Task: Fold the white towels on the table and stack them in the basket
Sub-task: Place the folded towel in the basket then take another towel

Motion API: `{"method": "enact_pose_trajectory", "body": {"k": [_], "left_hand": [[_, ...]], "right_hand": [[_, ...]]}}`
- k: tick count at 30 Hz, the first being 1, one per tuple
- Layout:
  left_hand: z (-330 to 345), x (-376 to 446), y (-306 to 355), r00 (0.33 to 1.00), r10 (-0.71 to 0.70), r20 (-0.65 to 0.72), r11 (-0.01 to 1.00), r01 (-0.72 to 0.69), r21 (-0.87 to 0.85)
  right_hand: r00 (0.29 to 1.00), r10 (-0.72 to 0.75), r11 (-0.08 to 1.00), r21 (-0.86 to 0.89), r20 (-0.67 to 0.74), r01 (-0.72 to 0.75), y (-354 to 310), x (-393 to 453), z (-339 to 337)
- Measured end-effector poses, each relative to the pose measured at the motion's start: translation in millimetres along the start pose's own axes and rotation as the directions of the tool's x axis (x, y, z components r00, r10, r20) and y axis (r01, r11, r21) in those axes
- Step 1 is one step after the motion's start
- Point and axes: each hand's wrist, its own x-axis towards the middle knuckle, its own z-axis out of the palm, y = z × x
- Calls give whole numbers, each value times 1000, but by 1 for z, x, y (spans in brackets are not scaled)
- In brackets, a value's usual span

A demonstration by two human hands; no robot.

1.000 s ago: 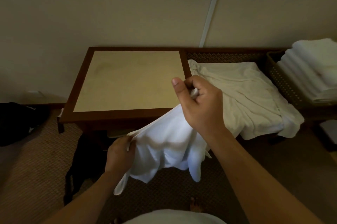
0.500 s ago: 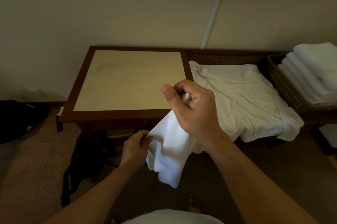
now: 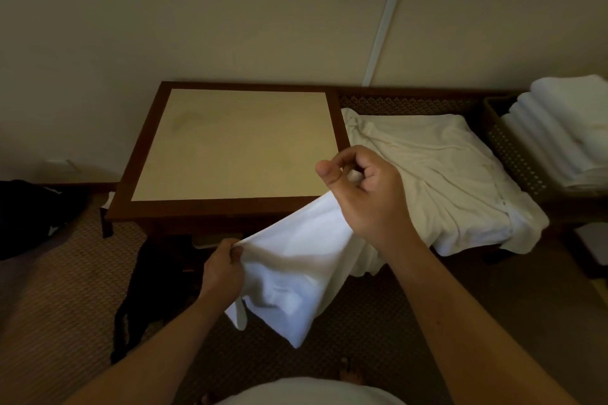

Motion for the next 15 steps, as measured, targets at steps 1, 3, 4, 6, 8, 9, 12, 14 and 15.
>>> {"method": "enact_pose_trajectory", "body": {"k": [1,3,4,6,8,9,12,14,15], "left_hand": [[-1,-1,3,1000,-4,-25,1000,3,-25],[-11,-2,6,993,7,-120,996,-17,-83],[-19,-2,5,984,22,-177,994,-40,-103],[-38,7,-2,960,136,-246,988,-150,-39],[-58,19,-11,927,312,-209,949,-292,120],[-67,25,-13,904,386,-183,916,-352,193],[-87,38,-13,835,509,-208,831,-414,372],[-94,43,-12,815,512,-273,822,-371,433],[-95,45,-12,812,503,-295,829,-357,431]], "right_hand": [[999,18,1000,3,29,-18,2,1,-2],[998,35,999,-2,54,-35,14,3,-10],[997,55,998,-1,53,-55,22,4,-15],[991,130,991,-17,25,-130,43,3,-26],[979,199,979,-33,-50,-201,63,0,-34],[972,220,974,-36,-83,-224,72,-3,-36],[955,244,965,-58,-171,-257,88,-13,-33],[936,265,959,-35,-231,-280,94,-20,-25],[924,281,956,-11,-261,-294,96,-24,-21]]}}
